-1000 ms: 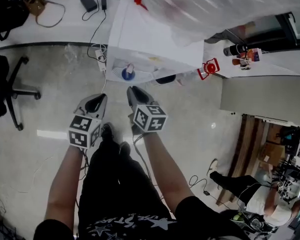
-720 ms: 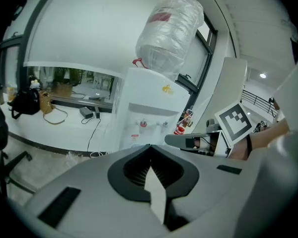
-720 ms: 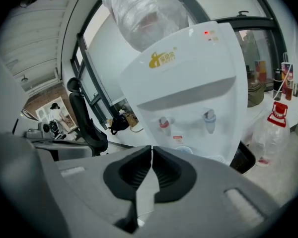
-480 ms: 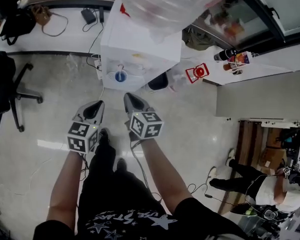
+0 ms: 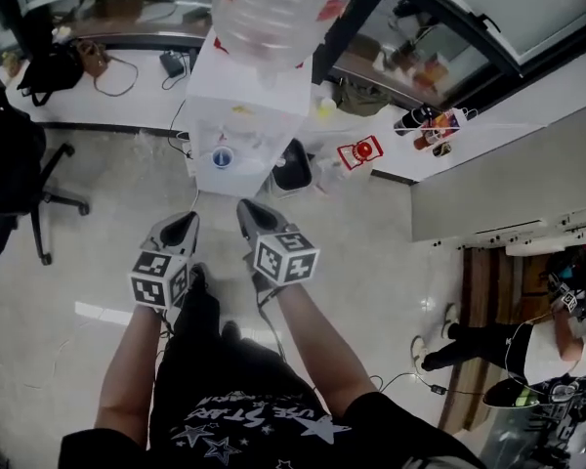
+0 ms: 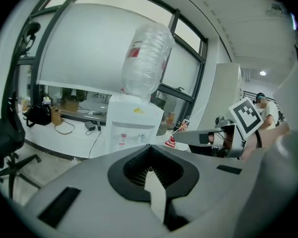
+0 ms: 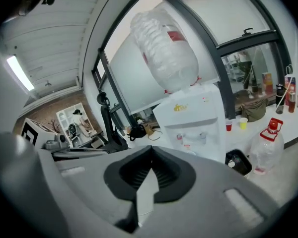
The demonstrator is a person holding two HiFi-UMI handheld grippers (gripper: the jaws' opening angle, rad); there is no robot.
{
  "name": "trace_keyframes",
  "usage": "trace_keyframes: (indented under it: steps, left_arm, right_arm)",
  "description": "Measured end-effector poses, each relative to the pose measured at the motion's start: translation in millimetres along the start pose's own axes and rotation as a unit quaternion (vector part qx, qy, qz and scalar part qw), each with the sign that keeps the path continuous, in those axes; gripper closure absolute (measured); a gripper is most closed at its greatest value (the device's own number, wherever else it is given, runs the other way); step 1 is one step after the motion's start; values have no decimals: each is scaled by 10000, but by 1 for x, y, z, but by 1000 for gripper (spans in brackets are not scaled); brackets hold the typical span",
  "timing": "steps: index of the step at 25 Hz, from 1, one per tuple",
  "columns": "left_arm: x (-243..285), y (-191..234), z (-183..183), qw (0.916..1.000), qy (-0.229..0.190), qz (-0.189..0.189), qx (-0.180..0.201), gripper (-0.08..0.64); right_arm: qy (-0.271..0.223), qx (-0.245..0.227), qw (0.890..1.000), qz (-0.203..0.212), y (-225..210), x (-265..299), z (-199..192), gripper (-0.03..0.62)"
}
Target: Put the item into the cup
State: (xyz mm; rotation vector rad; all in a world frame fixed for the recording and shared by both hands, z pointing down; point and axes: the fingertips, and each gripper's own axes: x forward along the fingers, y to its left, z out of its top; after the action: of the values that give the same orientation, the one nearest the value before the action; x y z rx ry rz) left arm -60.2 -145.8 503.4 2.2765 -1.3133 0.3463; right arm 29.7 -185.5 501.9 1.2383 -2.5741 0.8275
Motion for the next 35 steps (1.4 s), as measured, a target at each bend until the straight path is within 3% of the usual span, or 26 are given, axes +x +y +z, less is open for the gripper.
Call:
trace_keyframes:
  steps: [8, 14, 24, 35]
  left_arm:
    - [-54, -72, 5, 9992, -358, 34, 169, 555]
    - [-81, -101, 3, 9989, -411, 124, 179, 555]
    - [-106, -128, 4, 9983, -512, 6, 278, 555]
    - [-166, -138, -29, 9980, -548, -141, 268, 555]
  right_arm:
    - [-162, -37, 9990, 416, 35, -73, -7, 591]
    - [-209, 55, 9982, 564, 49, -111, -10, 592]
    - [-293, -62, 9979, 580, 71, -152, -15, 592]
    - [-381, -273, 9979, 453, 126, -180, -42, 592]
